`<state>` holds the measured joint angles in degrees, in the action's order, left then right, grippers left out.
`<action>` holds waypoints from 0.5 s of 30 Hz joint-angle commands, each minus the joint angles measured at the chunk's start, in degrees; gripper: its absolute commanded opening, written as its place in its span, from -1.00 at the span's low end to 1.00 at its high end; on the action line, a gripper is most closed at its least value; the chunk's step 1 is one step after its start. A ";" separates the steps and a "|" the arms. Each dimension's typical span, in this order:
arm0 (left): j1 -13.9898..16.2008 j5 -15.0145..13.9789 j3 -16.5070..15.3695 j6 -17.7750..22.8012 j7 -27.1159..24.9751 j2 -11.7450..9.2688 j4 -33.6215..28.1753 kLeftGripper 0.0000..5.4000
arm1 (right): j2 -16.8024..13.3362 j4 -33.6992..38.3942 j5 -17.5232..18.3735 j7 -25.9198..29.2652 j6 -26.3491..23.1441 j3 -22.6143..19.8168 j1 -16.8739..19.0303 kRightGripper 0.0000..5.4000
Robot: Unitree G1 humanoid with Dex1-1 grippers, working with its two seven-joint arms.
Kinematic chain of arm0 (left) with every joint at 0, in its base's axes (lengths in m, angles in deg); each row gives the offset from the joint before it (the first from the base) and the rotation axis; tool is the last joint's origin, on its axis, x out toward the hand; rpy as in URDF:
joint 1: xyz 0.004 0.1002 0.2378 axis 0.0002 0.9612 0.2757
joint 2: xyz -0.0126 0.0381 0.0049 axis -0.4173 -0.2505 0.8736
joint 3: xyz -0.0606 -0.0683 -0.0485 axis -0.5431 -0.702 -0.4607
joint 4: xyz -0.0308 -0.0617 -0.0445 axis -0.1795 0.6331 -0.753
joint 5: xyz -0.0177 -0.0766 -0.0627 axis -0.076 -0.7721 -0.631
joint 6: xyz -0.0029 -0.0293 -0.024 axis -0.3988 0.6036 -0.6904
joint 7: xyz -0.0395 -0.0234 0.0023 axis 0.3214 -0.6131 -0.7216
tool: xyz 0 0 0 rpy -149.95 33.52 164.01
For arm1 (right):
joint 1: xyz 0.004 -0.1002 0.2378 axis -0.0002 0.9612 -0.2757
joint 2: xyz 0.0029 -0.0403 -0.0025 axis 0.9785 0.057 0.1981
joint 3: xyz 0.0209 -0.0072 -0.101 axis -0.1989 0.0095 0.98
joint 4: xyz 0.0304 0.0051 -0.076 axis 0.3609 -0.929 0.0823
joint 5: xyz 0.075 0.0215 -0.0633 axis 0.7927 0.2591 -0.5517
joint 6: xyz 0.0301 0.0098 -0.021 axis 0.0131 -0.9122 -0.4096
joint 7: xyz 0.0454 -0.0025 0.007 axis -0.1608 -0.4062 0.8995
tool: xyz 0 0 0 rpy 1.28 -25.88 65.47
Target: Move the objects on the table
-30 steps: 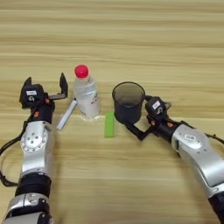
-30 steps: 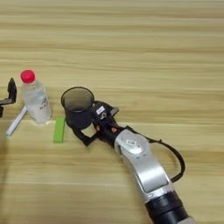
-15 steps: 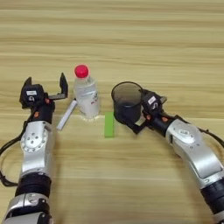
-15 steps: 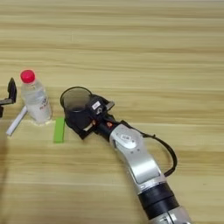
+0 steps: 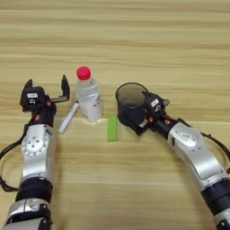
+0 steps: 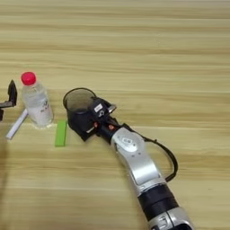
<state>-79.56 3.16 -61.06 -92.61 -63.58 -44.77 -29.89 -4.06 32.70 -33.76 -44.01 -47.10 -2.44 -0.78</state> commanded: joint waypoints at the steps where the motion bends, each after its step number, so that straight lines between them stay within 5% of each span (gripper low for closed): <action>1: 0.61 0.27 -0.13 0.10 0.22 -0.10 -0.29 1.00 | 0.48 -0.70 -0.53 -0.06 1.01 -0.27 -0.84 0.74; 15: 0.56 0.36 -0.16 0.01 0.41 -0.06 -0.07 1.00 | 0.45 2.60 0.24 -0.92 1.29 -2.38 -0.34 0.74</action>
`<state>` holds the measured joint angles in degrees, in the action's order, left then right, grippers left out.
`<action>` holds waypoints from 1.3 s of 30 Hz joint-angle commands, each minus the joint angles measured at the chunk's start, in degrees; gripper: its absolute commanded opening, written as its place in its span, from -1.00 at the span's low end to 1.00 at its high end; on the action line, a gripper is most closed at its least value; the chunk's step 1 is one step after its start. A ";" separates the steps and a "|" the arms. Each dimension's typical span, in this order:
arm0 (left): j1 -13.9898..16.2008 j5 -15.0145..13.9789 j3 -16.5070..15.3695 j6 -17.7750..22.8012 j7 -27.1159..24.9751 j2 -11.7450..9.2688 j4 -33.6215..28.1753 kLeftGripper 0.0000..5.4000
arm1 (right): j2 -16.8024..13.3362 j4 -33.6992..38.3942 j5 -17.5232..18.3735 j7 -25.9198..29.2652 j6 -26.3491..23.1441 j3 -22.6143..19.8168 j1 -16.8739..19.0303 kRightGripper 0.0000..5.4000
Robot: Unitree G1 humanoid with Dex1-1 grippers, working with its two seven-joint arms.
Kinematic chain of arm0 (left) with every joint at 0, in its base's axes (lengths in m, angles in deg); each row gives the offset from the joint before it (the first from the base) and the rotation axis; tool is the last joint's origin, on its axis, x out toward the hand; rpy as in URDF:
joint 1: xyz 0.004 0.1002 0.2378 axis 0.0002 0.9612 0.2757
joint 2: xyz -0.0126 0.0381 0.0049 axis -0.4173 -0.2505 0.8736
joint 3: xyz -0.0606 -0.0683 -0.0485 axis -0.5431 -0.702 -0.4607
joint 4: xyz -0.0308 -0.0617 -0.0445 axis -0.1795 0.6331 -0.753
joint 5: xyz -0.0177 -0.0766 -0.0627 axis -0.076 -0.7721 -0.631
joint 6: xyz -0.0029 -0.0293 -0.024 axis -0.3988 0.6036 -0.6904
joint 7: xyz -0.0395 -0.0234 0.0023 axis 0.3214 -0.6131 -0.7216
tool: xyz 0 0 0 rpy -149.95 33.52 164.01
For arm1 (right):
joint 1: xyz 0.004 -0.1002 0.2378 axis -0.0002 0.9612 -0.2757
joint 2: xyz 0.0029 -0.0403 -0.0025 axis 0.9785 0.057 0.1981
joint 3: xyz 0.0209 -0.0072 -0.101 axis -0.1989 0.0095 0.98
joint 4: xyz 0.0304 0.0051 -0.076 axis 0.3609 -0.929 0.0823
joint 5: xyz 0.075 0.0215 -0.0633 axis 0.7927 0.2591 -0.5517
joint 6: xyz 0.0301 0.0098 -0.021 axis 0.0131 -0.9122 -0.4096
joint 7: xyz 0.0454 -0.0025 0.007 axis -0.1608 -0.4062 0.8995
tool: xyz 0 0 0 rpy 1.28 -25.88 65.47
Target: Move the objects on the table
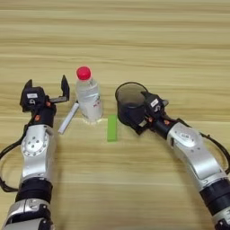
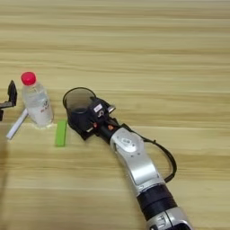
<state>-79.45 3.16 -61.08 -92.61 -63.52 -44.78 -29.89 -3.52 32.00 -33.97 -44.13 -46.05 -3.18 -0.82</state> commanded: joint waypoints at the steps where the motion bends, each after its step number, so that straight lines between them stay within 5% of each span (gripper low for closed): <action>1: 0.45 0.35 -0.14 0.03 0.35 -0.05 -0.07 1.00 | -0.19 4.40 0.60 -0.99 0.04 -2.04 -0.18 0.74; 14: 0.48 0.50 0.07 -0.03 0.57 0.24 -0.13 1.00 | -3.57 17.21 3.72 -6.18 -4.89 -13.74 1.41 0.74; 23: 0.56 0.50 0.28 0.06 0.83 0.45 -0.43 1.00 | -5.77 19.77 3.96 -10.22 -5.80 -21.04 8.82 0.74; 39: 0.50 0.79 0.28 -0.21 0.82 -0.05 -0.12 1.00 | -6.72 13.22 2.91 -13.08 -5.46 -23.73 12.95 0.74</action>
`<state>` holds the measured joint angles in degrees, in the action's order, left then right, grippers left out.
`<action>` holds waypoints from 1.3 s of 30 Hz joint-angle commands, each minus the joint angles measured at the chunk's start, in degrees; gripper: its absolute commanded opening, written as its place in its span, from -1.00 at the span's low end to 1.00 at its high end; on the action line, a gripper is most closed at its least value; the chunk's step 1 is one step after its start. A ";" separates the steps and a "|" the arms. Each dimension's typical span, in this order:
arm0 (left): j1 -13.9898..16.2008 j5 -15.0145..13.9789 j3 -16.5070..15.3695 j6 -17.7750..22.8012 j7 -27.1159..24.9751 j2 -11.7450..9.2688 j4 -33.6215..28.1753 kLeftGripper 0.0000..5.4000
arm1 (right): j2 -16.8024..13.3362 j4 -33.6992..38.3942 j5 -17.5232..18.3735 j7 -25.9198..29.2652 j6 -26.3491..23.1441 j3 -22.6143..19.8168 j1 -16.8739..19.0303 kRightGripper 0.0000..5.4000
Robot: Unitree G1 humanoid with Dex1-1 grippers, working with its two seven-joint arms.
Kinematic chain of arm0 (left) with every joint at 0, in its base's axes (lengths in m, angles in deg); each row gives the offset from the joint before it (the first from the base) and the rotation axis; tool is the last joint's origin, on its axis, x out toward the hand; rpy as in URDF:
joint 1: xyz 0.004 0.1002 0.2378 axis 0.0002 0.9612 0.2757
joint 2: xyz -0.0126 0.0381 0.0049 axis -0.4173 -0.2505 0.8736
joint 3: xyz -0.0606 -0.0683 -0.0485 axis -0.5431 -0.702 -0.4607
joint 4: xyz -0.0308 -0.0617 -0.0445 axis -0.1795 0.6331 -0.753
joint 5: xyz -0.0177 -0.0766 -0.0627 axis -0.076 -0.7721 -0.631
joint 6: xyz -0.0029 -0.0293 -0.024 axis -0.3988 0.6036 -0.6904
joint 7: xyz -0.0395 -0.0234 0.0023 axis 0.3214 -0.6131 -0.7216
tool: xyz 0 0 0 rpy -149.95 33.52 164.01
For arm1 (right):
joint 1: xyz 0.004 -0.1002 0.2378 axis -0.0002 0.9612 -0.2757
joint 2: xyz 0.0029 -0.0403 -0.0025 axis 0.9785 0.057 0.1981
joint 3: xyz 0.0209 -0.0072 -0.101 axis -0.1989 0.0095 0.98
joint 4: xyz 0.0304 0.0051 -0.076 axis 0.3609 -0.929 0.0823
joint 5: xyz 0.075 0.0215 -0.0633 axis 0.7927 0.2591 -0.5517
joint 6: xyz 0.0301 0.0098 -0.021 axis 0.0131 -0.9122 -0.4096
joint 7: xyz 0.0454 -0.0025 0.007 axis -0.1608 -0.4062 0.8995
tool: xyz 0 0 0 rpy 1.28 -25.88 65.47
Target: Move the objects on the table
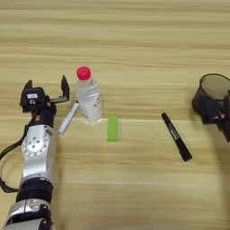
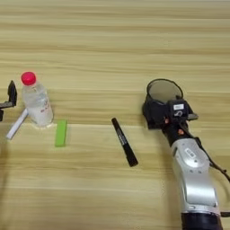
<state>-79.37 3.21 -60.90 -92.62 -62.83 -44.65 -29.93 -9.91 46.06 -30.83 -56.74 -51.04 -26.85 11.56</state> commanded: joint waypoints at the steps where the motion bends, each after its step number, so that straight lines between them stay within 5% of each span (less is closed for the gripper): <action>1: 0.41 0.73 0.10 -0.24 0.13 -0.20 -0.04 1.00 | -0.30 -1.06 -0.28 -0.42 -0.71 0.12 0.91 0.74; 10: 0.42 0.58 0.00 -0.31 0.06 -0.19 -0.06 1.00 | -0.33 -1.46 -0.08 0.68 -2.64 1.18 2.39 0.74; 12: 0.44 0.59 0.01 -0.30 0.10 -0.17 -0.13 1.00 | -0.39 -1.51 -0.06 0.87 -2.96 1.39 2.45 0.97; 19: 0.41 0.59 0.05 -0.26 0.16 -0.06 -0.18 1.00 | -0.63 0.36 0.13 1.47 -3.97 2.01 3.26 1.00; 31: 0.59 0.77 0.25 -0.24 0.48 0.24 -0.72 1.00 | -2.61 11.68 2.06 5.51 -10.37 2.65 12.83 1.00; 39: 0.51 1.06 0.24 -0.14 0.70 0.43 -0.84 1.00 | -3.63 20.84 7.82 10.06 -16.94 4.03 18.36 1.00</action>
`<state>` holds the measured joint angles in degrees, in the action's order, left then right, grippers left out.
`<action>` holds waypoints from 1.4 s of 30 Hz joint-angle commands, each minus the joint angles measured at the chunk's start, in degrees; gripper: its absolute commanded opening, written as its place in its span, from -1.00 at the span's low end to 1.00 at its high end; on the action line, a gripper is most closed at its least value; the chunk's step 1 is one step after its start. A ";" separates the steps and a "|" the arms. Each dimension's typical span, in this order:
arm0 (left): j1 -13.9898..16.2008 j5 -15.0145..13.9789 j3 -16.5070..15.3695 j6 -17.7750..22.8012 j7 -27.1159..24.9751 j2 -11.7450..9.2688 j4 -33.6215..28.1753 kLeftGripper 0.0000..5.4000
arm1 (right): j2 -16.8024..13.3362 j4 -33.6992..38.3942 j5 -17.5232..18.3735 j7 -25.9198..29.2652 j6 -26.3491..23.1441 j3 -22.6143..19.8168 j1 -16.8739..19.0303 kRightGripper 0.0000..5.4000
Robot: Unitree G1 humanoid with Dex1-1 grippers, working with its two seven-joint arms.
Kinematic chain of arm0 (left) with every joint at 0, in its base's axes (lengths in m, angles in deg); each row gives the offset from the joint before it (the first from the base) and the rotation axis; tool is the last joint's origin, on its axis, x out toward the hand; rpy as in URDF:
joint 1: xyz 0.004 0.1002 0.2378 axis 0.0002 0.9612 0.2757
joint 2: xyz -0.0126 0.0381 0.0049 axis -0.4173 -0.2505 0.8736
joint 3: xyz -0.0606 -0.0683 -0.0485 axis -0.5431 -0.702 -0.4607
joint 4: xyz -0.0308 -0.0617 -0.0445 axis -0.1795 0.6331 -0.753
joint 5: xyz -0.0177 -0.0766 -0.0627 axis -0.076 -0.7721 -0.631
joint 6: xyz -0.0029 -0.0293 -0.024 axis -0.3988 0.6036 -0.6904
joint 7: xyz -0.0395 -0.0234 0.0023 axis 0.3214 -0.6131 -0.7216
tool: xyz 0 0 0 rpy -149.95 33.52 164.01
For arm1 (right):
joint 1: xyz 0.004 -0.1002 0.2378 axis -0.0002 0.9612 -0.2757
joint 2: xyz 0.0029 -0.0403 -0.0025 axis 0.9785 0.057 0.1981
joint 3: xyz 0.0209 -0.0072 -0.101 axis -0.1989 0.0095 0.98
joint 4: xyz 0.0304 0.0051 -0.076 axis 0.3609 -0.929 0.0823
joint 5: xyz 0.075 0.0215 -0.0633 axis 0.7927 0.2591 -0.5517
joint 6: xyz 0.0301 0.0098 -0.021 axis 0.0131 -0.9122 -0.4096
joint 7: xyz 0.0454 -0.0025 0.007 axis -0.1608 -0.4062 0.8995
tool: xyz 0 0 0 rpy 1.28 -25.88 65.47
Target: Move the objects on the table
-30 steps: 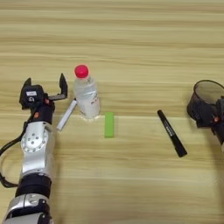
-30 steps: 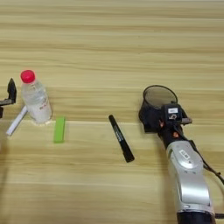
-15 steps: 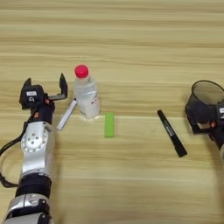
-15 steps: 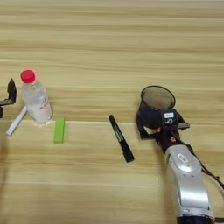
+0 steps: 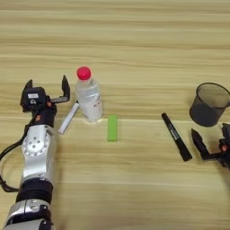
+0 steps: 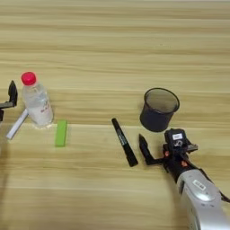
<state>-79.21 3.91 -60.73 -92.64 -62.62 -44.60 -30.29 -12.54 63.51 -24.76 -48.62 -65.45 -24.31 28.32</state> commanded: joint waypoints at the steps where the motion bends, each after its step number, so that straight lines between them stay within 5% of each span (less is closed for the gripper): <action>1: 0.35 0.38 0.09 -0.12 0.51 0.40 -0.48 1.00 | -1.23 4.19 1.91 2.52 -2.79 2.30 1.98 1.00; 10: 0.18 0.34 0.05 -0.04 0.50 0.33 -0.18 1.00 | -1.38 5.70 1.28 4.08 -1.85 6.86 1.63 1.00; 17: 0.31 0.30 0.04 0.06 0.59 0.42 -0.44 1.00 | -3.14 0.88 -5.05 3.29 0.69 12.15 0.09 1.00; 25: 0.62 0.27 0.07 0.24 0.66 0.51 -1.06 1.00 | -3.32 -4.80 -7.85 2.30 2.54 12.60 -0.88 1.00; 42: 0.83 0.35 0.09 0.44 0.72 0.51 -1.56 1.00 | -2.05 -8.66 -4.70 2.28 0.49 11.80 -1.70 0.21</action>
<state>-78.64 4.01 -60.74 -92.60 -62.26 -44.36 -31.27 -14.33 56.96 -29.13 -46.18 -62.52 -12.23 25.93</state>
